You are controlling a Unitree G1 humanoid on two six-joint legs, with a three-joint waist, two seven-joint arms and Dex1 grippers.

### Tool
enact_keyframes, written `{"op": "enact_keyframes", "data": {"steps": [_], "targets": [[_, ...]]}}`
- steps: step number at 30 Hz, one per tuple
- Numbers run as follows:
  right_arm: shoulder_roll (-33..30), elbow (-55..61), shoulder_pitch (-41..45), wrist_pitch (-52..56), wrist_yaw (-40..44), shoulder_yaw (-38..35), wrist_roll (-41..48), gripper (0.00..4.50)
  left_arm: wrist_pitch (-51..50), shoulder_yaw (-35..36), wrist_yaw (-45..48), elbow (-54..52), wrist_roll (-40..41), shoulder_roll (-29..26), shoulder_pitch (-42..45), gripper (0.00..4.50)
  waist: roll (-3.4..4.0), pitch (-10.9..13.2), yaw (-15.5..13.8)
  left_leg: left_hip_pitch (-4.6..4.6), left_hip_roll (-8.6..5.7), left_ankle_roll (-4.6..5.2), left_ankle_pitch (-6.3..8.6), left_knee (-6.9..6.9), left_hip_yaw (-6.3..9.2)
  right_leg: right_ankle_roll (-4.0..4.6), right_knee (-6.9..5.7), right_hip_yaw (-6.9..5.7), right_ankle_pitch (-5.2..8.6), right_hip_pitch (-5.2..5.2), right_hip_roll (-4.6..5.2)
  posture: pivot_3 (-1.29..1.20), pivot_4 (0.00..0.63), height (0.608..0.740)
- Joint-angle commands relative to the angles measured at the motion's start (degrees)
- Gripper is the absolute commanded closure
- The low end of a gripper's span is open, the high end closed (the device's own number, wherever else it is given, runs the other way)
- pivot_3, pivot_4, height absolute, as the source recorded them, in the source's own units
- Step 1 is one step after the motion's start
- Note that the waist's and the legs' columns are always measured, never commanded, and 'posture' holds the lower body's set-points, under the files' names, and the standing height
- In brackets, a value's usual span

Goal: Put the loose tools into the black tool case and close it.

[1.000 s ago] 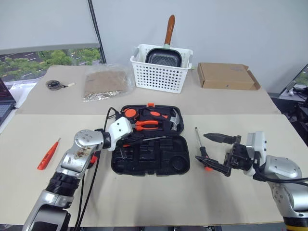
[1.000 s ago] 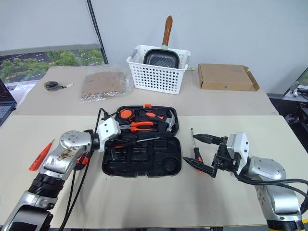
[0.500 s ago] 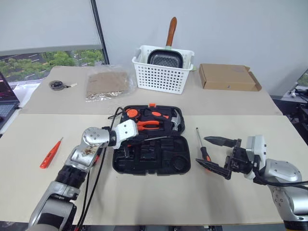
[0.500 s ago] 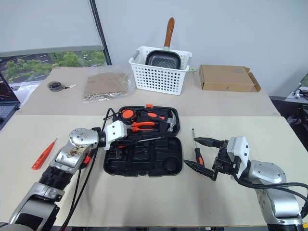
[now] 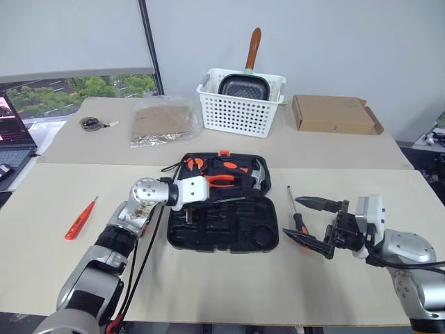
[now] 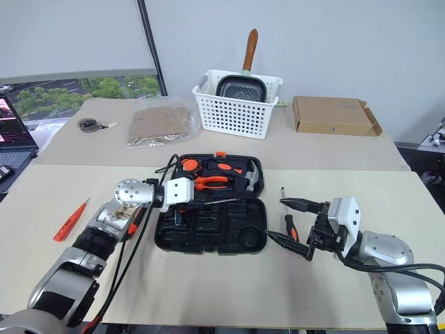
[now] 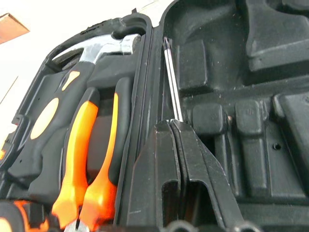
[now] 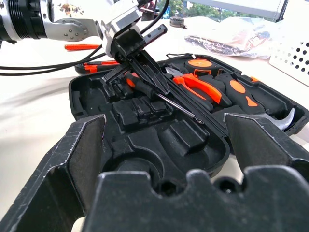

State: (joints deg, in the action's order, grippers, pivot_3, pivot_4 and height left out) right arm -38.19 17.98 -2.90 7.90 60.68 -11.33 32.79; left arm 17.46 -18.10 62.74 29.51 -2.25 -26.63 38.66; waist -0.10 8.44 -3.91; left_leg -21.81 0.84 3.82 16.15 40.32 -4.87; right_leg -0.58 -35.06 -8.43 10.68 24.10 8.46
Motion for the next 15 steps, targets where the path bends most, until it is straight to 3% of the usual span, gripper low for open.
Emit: {"op": "enact_keyframes", "data": {"steps": [1, 15], "targets": [[0.11, 2.42, 0.1, -0.63, -0.66, -1.04, 0.69, 0.0, 0.47, -4.35, 1.89, 5.34, -3.92, 1.12, -1.35, 4.42, -0.02, -0.01, 0.12, -0.01, 0.0, 0.01, 0.01, 0.0, 0.0, 0.0, 0.0, 0.0, 0.0, 0.0, 0.0, 0.0, 0.15, 0.7], [0.11, 2.85, 0.49, -0.43, -1.55, -0.55, 0.67, 0.0, 3.12, -4.44, 1.46, 12.81, -5.14, 3.4, 1.87, 4.42, -0.05, -0.03, 0.2, -0.06, 0.01, 0.04, 0.02, 0.02, 0.0, -0.06, 0.02, -0.01, -0.03, 0.04, 0.0, 0.0, 0.15, 0.7]]}}
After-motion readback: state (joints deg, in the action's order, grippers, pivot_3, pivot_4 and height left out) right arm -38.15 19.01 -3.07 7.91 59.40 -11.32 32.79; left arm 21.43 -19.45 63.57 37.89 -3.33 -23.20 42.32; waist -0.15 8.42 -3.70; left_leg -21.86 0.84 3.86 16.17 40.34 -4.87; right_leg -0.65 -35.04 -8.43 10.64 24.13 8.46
